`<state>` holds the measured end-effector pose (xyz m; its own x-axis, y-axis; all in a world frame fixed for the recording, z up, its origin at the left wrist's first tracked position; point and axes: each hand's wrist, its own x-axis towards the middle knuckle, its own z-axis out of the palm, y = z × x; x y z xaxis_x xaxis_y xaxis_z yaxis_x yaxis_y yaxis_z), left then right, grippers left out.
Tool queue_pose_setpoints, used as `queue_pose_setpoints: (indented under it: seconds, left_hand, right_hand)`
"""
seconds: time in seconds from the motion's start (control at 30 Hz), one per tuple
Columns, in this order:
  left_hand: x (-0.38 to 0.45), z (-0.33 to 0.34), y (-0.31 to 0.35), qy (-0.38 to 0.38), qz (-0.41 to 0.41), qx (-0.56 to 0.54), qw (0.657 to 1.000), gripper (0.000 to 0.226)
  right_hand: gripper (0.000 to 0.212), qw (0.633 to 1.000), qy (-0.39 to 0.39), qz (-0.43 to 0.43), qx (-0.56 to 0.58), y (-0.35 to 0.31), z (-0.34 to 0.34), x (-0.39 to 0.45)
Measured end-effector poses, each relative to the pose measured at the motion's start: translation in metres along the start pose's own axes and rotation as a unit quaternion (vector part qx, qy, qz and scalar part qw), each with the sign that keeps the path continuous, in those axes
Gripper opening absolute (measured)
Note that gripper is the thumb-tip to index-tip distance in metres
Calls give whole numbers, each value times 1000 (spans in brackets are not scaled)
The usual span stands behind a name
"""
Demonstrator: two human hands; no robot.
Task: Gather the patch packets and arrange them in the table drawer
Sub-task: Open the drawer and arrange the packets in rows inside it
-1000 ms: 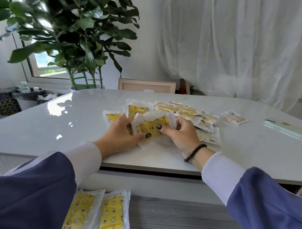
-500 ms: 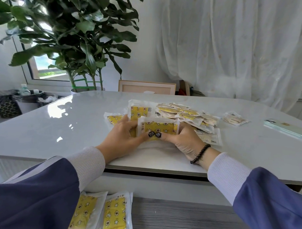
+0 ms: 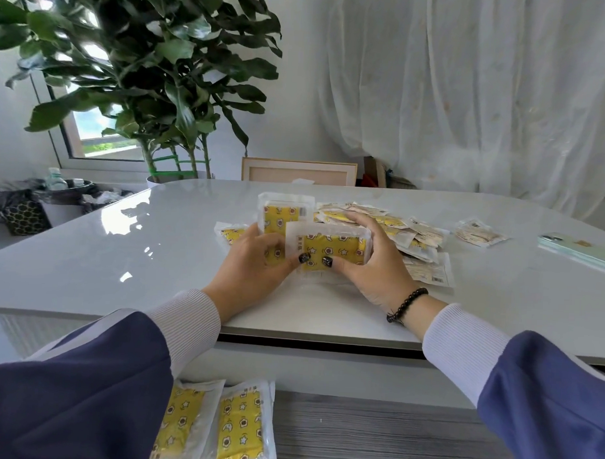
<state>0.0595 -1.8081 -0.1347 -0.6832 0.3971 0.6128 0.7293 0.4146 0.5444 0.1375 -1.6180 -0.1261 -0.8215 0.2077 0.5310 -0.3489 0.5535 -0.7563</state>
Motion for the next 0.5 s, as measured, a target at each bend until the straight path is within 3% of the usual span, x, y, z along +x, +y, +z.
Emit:
queue_pose_setpoints:
  seconds: [0.23, 0.33, 0.5]
  left_hand:
    - [2, -1, 0, -61, 8, 5, 998, 20]
    - [2, -2, 1, -49, -4, 2, 999, 14]
    - [0, -3, -3, 1, 6, -2, 1000, 18]
  right_hand:
    - [55, 997, -47, 44, -49, -1, 4, 4]
    - [42, 998, -38, 49, -27, -5, 1, 4]
    - [35, 995, -37, 40, -84, -14, -3, 8]
